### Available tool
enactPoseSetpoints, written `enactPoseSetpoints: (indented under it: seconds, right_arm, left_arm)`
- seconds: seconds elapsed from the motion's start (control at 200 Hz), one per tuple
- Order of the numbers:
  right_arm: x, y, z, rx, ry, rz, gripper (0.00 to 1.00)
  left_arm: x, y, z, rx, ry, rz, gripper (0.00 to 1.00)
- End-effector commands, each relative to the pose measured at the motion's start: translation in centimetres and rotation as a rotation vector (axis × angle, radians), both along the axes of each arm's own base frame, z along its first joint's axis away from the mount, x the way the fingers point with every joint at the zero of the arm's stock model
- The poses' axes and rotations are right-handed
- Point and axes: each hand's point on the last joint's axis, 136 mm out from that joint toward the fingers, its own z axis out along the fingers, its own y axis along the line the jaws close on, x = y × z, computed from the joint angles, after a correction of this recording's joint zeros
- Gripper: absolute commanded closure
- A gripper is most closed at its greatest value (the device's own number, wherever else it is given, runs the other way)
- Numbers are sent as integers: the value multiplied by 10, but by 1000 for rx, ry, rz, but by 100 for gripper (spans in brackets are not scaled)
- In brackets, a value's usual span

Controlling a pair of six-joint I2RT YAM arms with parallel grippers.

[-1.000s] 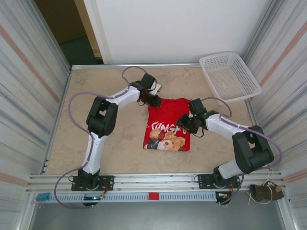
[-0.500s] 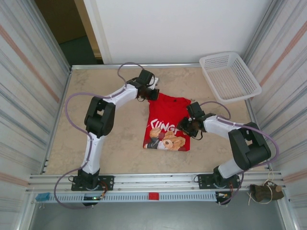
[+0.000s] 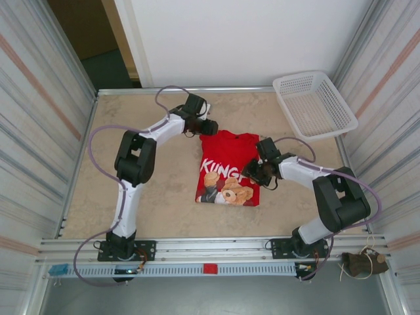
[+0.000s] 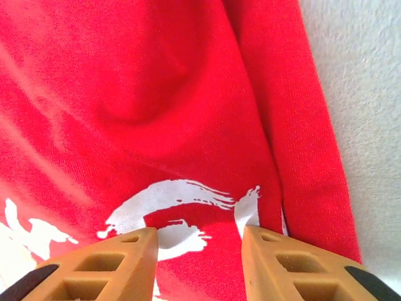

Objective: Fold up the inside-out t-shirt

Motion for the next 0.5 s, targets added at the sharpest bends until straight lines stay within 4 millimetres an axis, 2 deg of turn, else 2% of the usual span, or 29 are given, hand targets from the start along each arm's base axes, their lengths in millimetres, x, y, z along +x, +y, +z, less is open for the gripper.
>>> enactPoseSetpoints:
  seconds: [0.0, 0.095, 0.1, 0.13, 0.195, 0.311, 0.496]
  right_arm:
    - [27, -10, 51, 14, -103, 39, 61]
    - [57, -40, 83, -14, -177, -10, 61]
    - [58, -42, 84, -15, -179, -13, 61]
    - [68, -50, 89, -21, -192, -26, 61]
    - [86, -64, 93, -24, -198, -40, 61]
    - [113, -72, 82, -19, -163, -30, 62]
    - [132, -58, 51, 11, -96, 1, 63]
  left_arm:
    - [9, 17, 22, -2, -25, 40, 36]
    - [-2, 28, 49, -33, -51, 72, 32]
    - [-3, 28, 56, -40, -60, 72, 32]
    - [-11, 29, 68, -60, -71, 75, 31]
    - [-37, 28, 79, -92, -56, 61, 31]
    - [-97, 21, 77, -93, 13, 20, 31]
    - [-189, -12, 53, -134, 90, -54, 31]
